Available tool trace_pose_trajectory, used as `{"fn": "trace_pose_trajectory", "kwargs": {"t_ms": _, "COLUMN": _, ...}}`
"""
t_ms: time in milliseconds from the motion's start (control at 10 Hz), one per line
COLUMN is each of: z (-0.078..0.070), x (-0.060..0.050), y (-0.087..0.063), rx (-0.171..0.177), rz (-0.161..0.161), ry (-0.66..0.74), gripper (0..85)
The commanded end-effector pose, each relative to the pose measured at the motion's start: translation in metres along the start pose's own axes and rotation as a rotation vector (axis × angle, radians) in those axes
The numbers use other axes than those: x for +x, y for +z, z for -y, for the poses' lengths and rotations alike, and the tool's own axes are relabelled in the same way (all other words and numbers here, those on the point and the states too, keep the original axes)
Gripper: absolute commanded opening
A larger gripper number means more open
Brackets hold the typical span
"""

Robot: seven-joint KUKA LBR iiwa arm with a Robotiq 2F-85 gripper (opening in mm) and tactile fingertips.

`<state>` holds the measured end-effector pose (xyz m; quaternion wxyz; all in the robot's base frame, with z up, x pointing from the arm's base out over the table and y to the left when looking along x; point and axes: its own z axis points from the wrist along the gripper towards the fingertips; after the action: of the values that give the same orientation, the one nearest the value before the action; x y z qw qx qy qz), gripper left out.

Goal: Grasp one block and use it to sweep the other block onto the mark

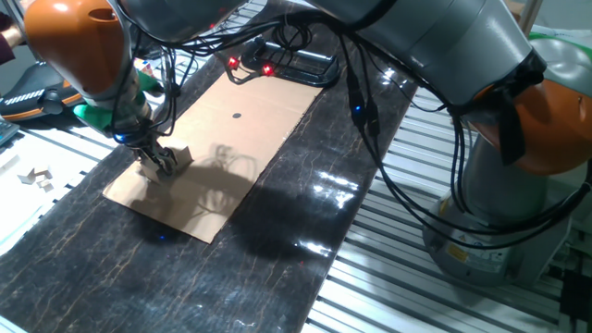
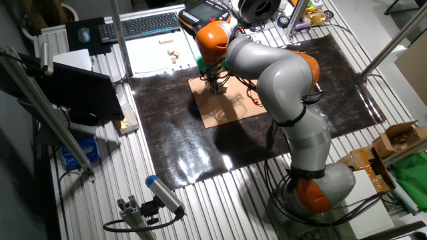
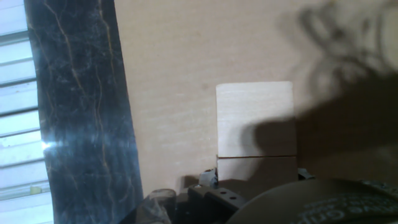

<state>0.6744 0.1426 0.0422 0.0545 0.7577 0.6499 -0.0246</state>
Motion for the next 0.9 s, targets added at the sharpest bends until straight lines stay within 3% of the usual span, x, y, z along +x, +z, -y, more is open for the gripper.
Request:
{"fn": "trace_pose_trajectory", "kwargs": {"t_ms": 0, "z": 0.0003, "x": -0.0005, "y": 0.0007, "rx": 0.001, "rz": 0.0, "ry": 0.0, "gripper": 0.7}}
{"fn": "trace_pose_trajectory", "kwargs": {"t_ms": 800, "z": 0.0001, "x": -0.0086, "y": 0.0022, "rx": -0.003, "rz": 0.001, "ry": -0.006, "gripper": 0.7}}
